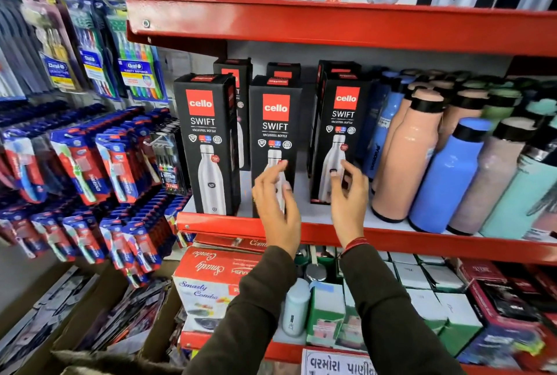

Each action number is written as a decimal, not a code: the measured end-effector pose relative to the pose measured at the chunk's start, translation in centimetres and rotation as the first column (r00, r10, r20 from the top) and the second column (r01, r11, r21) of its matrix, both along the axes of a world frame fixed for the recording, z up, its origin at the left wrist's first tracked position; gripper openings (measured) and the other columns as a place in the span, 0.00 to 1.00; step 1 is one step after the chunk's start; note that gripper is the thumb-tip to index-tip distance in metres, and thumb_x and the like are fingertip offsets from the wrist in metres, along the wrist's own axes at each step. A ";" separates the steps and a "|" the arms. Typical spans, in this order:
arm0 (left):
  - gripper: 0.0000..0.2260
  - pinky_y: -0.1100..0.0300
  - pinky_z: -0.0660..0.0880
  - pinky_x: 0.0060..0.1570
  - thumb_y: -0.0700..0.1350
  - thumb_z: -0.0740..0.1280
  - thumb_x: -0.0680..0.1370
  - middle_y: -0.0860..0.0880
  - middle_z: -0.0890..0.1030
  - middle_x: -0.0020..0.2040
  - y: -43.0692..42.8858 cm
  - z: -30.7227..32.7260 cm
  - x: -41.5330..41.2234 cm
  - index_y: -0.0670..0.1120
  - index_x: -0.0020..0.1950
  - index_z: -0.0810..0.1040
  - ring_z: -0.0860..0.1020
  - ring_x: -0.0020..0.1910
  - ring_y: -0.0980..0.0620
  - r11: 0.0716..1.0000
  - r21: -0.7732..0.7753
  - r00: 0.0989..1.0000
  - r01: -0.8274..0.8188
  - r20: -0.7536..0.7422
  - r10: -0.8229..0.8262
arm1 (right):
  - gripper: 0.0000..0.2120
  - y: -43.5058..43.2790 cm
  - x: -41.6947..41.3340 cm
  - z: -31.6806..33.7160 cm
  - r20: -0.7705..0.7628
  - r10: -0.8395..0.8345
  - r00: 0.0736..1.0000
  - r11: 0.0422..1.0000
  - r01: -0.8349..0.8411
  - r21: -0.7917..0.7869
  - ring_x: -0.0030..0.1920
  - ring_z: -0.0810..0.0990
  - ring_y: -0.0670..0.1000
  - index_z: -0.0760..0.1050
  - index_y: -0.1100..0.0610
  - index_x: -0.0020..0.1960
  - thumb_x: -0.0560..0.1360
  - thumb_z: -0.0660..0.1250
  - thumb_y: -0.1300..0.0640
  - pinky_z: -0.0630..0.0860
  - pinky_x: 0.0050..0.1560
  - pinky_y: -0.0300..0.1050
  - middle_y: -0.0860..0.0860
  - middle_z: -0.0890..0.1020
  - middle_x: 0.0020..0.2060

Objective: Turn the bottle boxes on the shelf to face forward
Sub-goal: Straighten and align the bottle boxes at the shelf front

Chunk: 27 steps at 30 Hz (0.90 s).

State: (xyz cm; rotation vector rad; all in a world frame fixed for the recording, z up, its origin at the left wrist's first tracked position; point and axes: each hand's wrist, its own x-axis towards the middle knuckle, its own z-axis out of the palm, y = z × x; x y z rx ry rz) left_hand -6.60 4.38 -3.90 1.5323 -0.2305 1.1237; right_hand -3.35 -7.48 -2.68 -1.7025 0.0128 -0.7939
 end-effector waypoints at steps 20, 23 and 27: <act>0.17 0.63 0.65 0.59 0.44 0.57 0.84 0.38 0.75 0.69 -7.8 1.4 8.3 0.40 0.71 0.70 0.73 0.69 0.41 0.930 -0.336 0.752 0.149 -0.572 -0.327 | 0.18 -5.4 5.2 0.2 -0.238 0.109 0.965 0.986 -0.135 -0.098 0.67 0.73 0.57 0.67 0.58 0.72 0.82 0.58 0.62 0.61 0.51 0.27 0.57 0.76 0.68; 0.15 0.63 0.65 0.57 0.44 0.58 0.84 0.38 0.77 0.66 -7.8 1.3 8.0 0.40 0.68 0.72 0.74 0.67 0.41 0.927 -0.349 0.760 0.138 -0.563 -0.325 | 0.17 -5.5 4.6 0.2 -0.228 0.115 0.967 0.985 -0.140 -0.099 0.67 0.75 0.57 0.69 0.58 0.71 0.82 0.59 0.60 0.64 0.57 0.33 0.57 0.76 0.68; 0.15 0.63 0.65 0.59 0.46 0.59 0.83 0.41 0.78 0.66 -7.5 1.0 7.3 0.42 0.68 0.73 0.75 0.66 0.43 0.929 -0.351 0.776 0.118 -0.551 -0.307 | 0.18 -5.7 3.8 0.0 -0.224 0.135 0.965 0.982 -0.161 -0.103 0.67 0.75 0.56 0.69 0.56 0.71 0.82 0.60 0.57 0.65 0.61 0.39 0.56 0.76 0.68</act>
